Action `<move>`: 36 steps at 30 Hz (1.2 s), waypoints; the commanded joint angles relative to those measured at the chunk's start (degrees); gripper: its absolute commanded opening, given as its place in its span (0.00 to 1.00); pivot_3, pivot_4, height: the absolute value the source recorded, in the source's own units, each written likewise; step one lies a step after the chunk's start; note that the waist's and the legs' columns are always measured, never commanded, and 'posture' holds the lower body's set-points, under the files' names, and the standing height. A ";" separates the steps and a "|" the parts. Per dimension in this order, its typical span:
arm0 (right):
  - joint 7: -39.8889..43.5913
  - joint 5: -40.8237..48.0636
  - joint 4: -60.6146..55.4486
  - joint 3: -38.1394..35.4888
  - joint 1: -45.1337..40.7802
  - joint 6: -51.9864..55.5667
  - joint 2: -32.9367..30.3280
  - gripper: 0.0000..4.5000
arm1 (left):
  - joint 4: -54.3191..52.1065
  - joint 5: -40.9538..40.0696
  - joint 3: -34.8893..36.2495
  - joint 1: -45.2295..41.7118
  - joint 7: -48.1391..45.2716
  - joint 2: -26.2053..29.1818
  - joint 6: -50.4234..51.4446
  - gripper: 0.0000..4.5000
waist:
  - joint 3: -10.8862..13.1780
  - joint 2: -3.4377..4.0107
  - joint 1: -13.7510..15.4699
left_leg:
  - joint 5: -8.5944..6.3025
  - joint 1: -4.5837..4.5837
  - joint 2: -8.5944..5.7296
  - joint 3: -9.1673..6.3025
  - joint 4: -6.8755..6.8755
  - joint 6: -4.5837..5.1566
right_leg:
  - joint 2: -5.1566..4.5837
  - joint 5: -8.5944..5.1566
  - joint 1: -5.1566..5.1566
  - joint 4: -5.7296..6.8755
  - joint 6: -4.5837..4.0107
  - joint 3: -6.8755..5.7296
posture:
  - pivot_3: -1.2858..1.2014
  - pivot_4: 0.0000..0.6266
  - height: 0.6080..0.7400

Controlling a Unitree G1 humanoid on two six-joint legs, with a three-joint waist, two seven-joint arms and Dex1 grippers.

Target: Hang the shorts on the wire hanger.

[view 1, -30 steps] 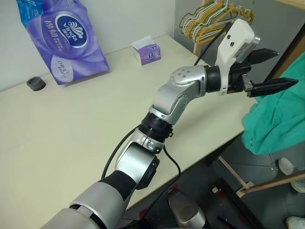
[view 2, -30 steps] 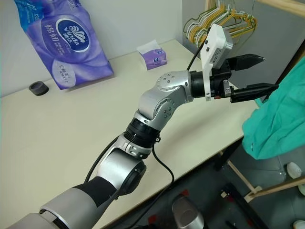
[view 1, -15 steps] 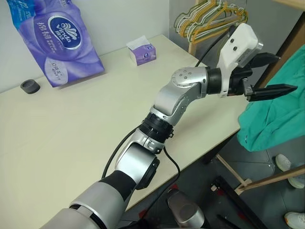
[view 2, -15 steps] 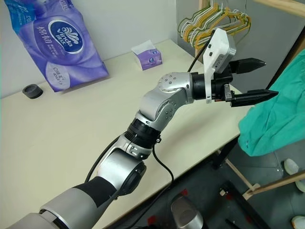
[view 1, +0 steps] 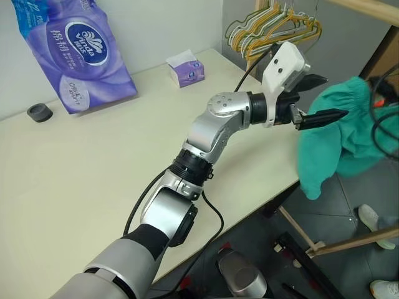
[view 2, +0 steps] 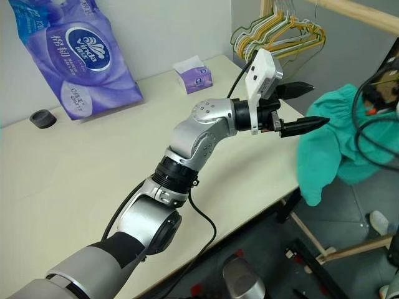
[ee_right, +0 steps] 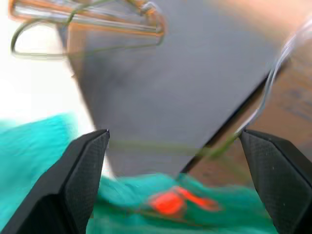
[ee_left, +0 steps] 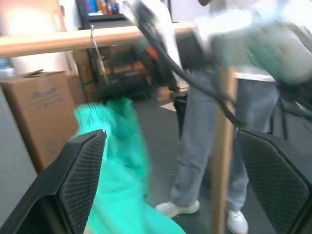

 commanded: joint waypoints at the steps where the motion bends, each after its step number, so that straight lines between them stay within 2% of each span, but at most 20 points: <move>1: 1.80 5.01 -6.02 4.73 5.71 -6.37 9.63 1.00 | -6.39 1.79 1.65 2.17 4.41 2.85 1.09 1.00 | -0.71 -0.14 0.00 | 0.00 0.04 0.01 0.02 -0.01 0.00 | 0.01 0.00 0.00 0.03 0.00 0.03 | 0.38 0.14 1.00; 3: 1.55 4.05 -7.03 7.08 7.38 -11.30 14.03 1.00 | -9.41 3.77 1.78 4.81 7.76 4.94 1.87 1.00 | -1.91 -0.82 0.01 | -0.02 0.14 0.19 -0.08 -0.05 0.01 | 0.13 0.01 0.00 0.09 -0.01 0.03 | 0.39 0.14 1.00; 5: 2.01 2.90 -7.15 9.57 8.20 -16.30 17.41 1.00 | -12.69 7.12 1.60 8.43 11.38 7.87 1.57 1.00 | -2.64 -1.06 0.05 | -0.05 0.23 0.31 -0.22 -0.06 -0.04 | 0.25 0.01 -0.01 0.24 -0.02 -0.01 | 0.40 0.13 1.00; 10: 1.31 1.34 -5.24 12.19 8.25 -22.36 24.78 1.00 | -21.98 10.50 4.47 18.49 19.41 12.75 3.47 1.00 | -3.62 -1.11 0.27 | -0.37 0.47 0.90 -0.15 0.00 -0.51 | 0.84 0.02 0.04 0.34 -0.04 0.07 | 0.40 0.13 1.00; 13: -0.07 -2.29 -5.69 15.50 8.94 -27.98 27.36 1.00 | -29.46 10.03 9.53 27.92 24.20 14.71 4.69 1.00 | -3.70 -1.09 0.00 | -0.44 0.69 1.16 0.01 -0.08 -0.48 | 1.12 0.02 0.00 0.42 -0.05 0.25 | 0.40 0.13 1.00; 16: -0.86 -1.49 -8.24 16.09 10.75 -29.97 31.09 1.00 | -35.96 11.61 15.37 39.44 29.75 17.14 6.10 1.00 | -3.87 -1.07 -0.23 | -0.60 0.91 1.78 0.19 -0.07 -0.53 | 1.76 0.02 0.00 0.54 -0.05 0.44 | 0.40 0.13 1.00; 18: -0.82 -1.51 -8.57 16.14 11.83 -30.72 32.49 1.00 | -37.68 12.59 17.51 43.98 32.32 18.11 6.38 1.00 | -4.06 -1.06 -0.10 | -0.70 1.02 2.19 0.12 -0.08 -0.55 | 2.22 0.02 -0.06 0.65 -0.05 0.61 | 0.41 0.13 1.00; 21: -0.31 -2.32 -7.98 16.19 11.85 -31.48 32.71 1.00 | -38.59 11.72 21.31 45.50 36.88 17.26 8.45 1.00 | -4.18 -1.16 0.34 | -0.72 1.01 2.71 0.08 -0.11 -0.58 | 2.79 0.02 -0.17 0.72 -0.06 0.63 | 0.41 0.12 1.00; 24: -0.25 -3.08 -6.99 15.93 11.10 -31.16 32.14 1.00 | -38.86 11.23 21.52 46.32 37.04 17.85 8.72 1.00 | -4.33 -1.12 0.38 | -0.80 1.02 2.97 0.10 -0.12 -0.69 | 3.16 0.01 -0.23 0.71 -0.08 0.75 | 0.41 0.12 1.00; 28: -2.36 -5.37 -4.87 13.54 9.09 -26.12 29.16 1.00 | -41.99 7.96 15.74 47.95 28.87 19.55 7.44 1.00 | -4.35 -1.10 0.37 | -0.85 1.11 3.06 0.18 -0.19 -0.71 | 3.34 -0.02 -0.27 0.74 -0.15 0.92 | 0.40 0.11 1.00; 31: -11.16 -8.67 -2.79 6.90 6.91 -10.09 27.11 1.00 | -43.63 6.32 11.93 47.47 25.45 19.76 7.53 1.00 | -4.43 -1.15 1.06 | -0.88 1.10 3.04 0.21 -0.16 -0.78 | 3.34 -0.03 -0.26 0.74 -0.18 0.97 | 0.40 0.11 1.00; 33: -16.45 -6.97 -3.88 -0.06 5.90 -0.99 28.65 1.00 | -42.71 6.25 10.70 46.13 24.60 19.94 6.99 1.00 | -4.62 -1.28 2.26 | -0.88 1.08 3.00 0.25 -0.12 -0.80 | 3.33 0.01 -0.27 0.72 -0.28 1.05 | 0.39 0.11 1.00; 36: -19.49 -5.40 -9.69 -4.12 6.79 3.80 30.92 1.00 | -40.89 5.86 10.26 44.08 24.48 19.47 6.58 1.00 | -4.99 -1.66 4.56 | -0.88 0.98 2.95 0.25 -0.05 -0.84 | 3.27 0.05 -0.27 0.66 -0.85 0.99 | 0.38 0.11 1.00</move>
